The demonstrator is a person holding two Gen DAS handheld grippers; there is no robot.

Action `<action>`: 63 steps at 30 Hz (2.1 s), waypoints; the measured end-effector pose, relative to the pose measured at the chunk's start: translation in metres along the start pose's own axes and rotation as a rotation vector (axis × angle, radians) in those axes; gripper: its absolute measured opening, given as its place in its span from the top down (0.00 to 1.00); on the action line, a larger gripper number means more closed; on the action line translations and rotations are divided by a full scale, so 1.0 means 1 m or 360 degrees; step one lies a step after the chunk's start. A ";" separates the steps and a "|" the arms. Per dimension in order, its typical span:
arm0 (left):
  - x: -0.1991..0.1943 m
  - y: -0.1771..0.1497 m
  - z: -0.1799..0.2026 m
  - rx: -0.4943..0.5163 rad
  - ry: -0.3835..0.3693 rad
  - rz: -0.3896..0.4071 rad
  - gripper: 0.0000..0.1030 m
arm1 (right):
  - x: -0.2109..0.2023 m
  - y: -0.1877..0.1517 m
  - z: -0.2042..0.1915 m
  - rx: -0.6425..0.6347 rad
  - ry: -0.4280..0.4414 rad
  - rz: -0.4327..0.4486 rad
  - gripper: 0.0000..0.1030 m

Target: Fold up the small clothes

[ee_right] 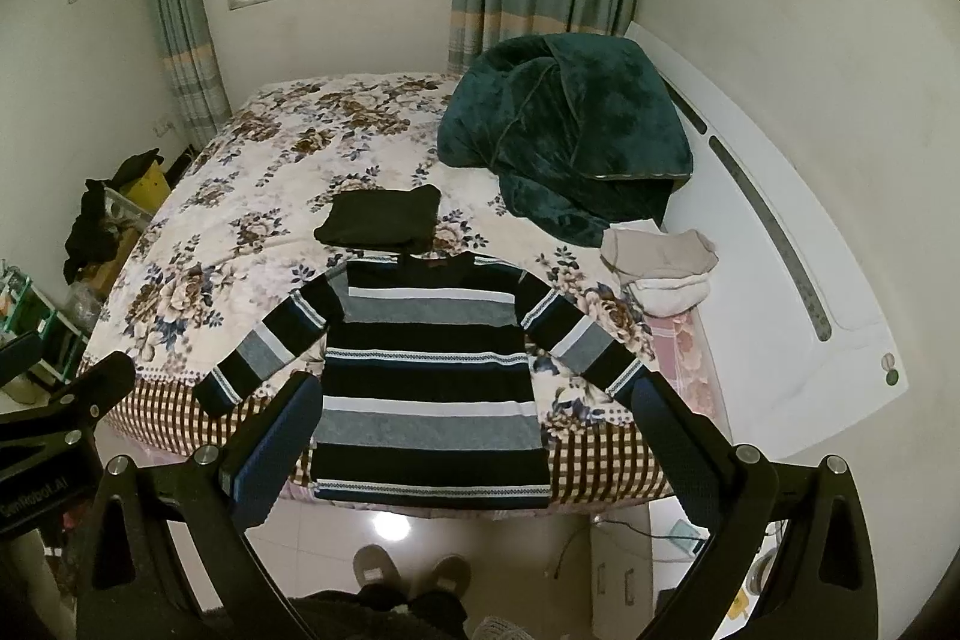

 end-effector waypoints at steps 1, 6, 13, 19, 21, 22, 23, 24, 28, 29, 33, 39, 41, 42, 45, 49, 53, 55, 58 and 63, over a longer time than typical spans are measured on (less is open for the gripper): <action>-0.001 0.005 0.000 -0.0002 0.0004 0.0002 0.00 | 0.000 -0.001 0.000 0.0001 -0.0001 0.0001 0.00; -0.004 0.012 0.000 -0.0007 0.0009 0.0008 0.00 | 0.000 -0.001 0.000 0.0002 -0.0001 0.0004 0.00; -0.006 0.013 -0.003 -0.0016 0.0015 0.0027 0.00 | -0.002 0.001 -0.002 0.0001 0.0000 0.0006 0.00; -0.007 0.011 -0.004 -0.0017 0.0013 0.0032 0.00 | -0.004 0.002 -0.005 0.0000 0.0001 0.0008 0.00; -0.007 0.011 -0.004 -0.0018 0.0014 0.0034 0.00 | -0.004 0.002 -0.004 0.0002 0.0001 0.0008 0.00; -0.007 0.010 -0.003 -0.0019 0.0014 0.0034 0.00 | -0.004 0.002 -0.005 0.0003 0.0001 0.0007 0.00; -0.007 0.009 -0.003 -0.0019 0.0015 0.0036 0.00 | -0.004 0.002 -0.005 0.0004 0.0002 0.0005 0.00; -0.007 0.010 -0.003 -0.0022 0.0016 0.0038 0.00 | -0.003 0.001 -0.004 0.0002 0.0001 0.0006 0.00; -0.007 0.012 -0.002 -0.0027 0.0013 0.0042 0.00 | -0.003 0.001 -0.004 0.0001 0.0002 0.0009 0.00; -0.006 0.015 -0.003 -0.0030 0.0010 0.0041 0.00 | -0.004 0.002 -0.004 0.0002 0.0001 0.0008 0.00; 0.001 0.020 -0.003 -0.0031 -0.0006 0.0036 0.00 | -0.005 0.003 -0.005 0.0010 0.0004 0.0009 0.00; 0.035 0.035 -0.004 0.0014 0.0024 0.0114 0.00 | 0.019 0.008 0.000 0.0125 -0.0009 -0.0045 0.00; 0.059 0.042 -0.001 0.0056 0.0058 0.0133 0.00 | 0.068 0.011 0.017 0.0232 -0.0034 -0.0084 0.00; 0.074 0.045 0.001 0.0076 0.0063 0.0124 0.00 | 0.082 0.006 0.030 0.0292 -0.0073 -0.0116 0.00; 0.127 0.052 0.011 0.0100 0.0059 0.0074 0.00 | 0.138 -0.014 0.081 0.0515 -0.0179 -0.0209 0.00; 0.213 0.053 0.032 0.0085 0.0148 -0.0021 0.00 | 0.228 -0.067 0.168 0.0884 -0.0220 -0.0352 0.01; 0.313 0.048 0.055 0.0096 0.0291 -0.0191 0.00 | 0.344 -0.135 0.261 0.1289 -0.0165 -0.0548 0.34; 0.360 0.040 0.067 0.0109 0.0373 -0.0300 0.00 | 0.403 -0.169 0.304 0.1478 -0.0137 -0.0599 0.35; 0.424 0.024 0.081 0.0111 0.0431 -0.0453 0.00 | 0.483 -0.220 0.359 0.1767 -0.0128 -0.0636 0.34; 0.519 -0.003 0.098 0.0075 0.0492 -0.0654 0.00 | 0.611 -0.291 0.414 0.2175 -0.0104 -0.0655 0.34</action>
Point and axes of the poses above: each gripper's, at about its wrist camera, not at the fingertips, and x roughly the way its jaws point, z to its right, y to its top, the point moved 9 cm from there along x, roughly the way its jaws point, and after that the axes turned 4 degrees about -z, right-handed, at the moved point
